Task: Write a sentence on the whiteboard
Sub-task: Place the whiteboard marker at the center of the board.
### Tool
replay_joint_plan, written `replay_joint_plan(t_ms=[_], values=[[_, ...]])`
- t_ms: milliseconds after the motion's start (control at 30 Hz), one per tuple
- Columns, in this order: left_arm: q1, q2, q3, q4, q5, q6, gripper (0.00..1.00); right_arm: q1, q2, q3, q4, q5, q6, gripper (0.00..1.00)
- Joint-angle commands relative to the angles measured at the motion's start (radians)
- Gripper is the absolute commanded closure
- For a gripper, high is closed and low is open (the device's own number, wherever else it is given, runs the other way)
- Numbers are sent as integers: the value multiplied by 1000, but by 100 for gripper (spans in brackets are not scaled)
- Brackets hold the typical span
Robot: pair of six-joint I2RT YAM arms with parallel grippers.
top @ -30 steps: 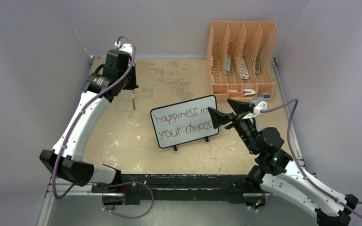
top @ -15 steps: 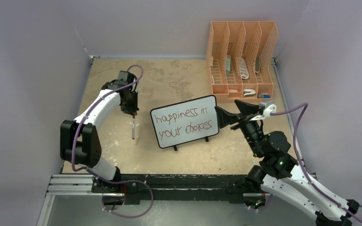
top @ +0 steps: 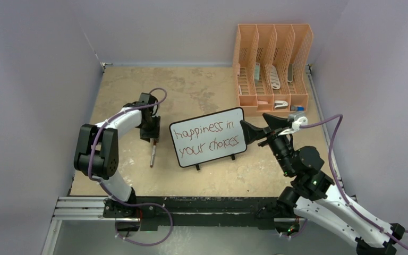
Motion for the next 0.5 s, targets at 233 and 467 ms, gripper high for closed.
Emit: replay_joint_plan(t_ms=[233, 467], values=[[9, -193, -16, 92, -46, 7, 46, -2, 30, 45, -3, 88, -4, 1], [9, -491, -57, 135, -96, -20, 34, -2, 47, 82, -72, 340, 30, 1]])
